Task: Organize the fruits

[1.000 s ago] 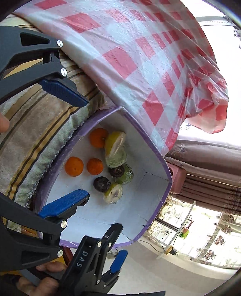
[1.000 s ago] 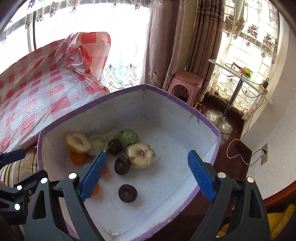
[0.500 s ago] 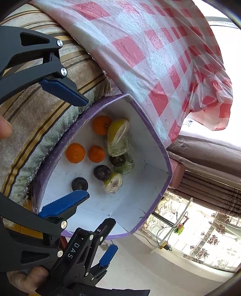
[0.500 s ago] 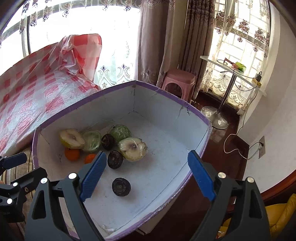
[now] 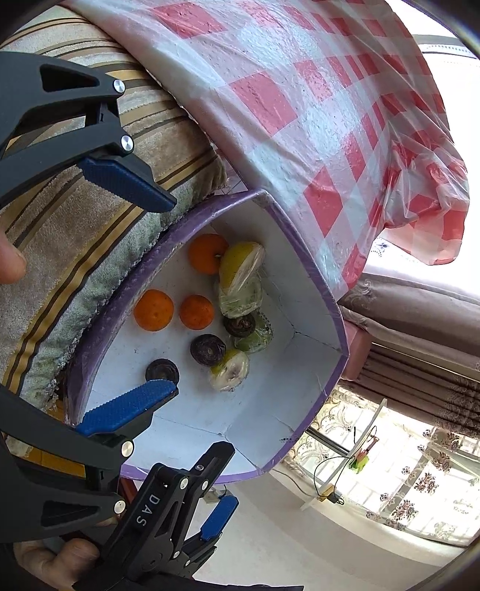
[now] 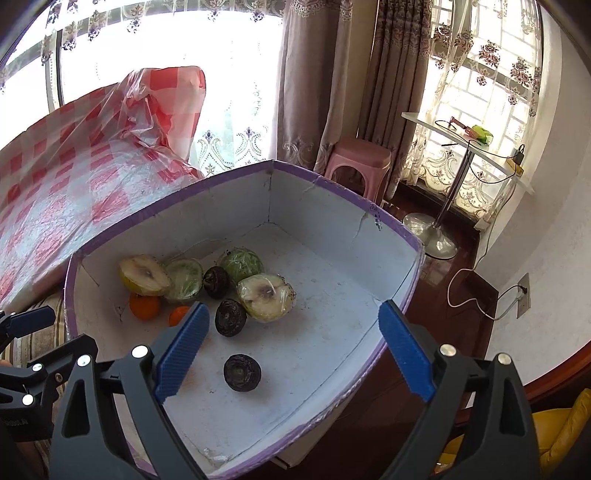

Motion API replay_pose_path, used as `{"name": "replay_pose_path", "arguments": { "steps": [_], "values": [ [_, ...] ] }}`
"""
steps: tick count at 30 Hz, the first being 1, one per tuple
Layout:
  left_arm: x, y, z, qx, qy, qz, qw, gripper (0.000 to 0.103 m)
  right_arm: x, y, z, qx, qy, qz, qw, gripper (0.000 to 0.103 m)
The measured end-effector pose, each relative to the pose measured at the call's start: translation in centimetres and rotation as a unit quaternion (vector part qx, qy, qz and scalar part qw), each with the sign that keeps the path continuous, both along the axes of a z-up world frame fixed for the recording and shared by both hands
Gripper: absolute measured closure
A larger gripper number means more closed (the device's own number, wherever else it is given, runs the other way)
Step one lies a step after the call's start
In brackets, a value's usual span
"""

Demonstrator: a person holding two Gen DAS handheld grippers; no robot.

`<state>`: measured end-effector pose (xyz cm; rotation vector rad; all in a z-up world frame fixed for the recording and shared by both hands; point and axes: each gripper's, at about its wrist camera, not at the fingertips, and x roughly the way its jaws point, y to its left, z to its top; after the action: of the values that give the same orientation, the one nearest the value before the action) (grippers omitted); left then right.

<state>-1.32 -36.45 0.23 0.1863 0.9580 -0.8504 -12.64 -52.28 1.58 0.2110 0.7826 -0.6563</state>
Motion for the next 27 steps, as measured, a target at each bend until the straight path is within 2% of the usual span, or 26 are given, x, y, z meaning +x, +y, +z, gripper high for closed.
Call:
{"name": "replay_pose_path", "arguments": {
  "steps": [17,24,25,27],
  "values": [
    [0.0,-0.6,-0.1,0.009,-0.001,-0.008,0.9999,0.014,0.0,-0.3,-0.5,0.004,0.005,-0.002,1.0,0.01],
    [-0.2,-1.8,0.0,0.015,-0.004,-0.026,0.9995,0.014,-0.4,-1.0,-0.4,0.009,-0.002,-0.019,1.0,0.01],
    [-0.3,-2.0,0.0,0.018,-0.005,-0.028,0.9994,0.006,-0.4,-1.1,-0.5,0.009,-0.001,-0.02,1.0,0.01],
    [-0.4,-2.2,0.1,0.015,-0.008,-0.033,0.9993,0.005,-0.5,-1.2,-0.5,0.011,-0.002,-0.022,1.0,0.01]
  ]
}}
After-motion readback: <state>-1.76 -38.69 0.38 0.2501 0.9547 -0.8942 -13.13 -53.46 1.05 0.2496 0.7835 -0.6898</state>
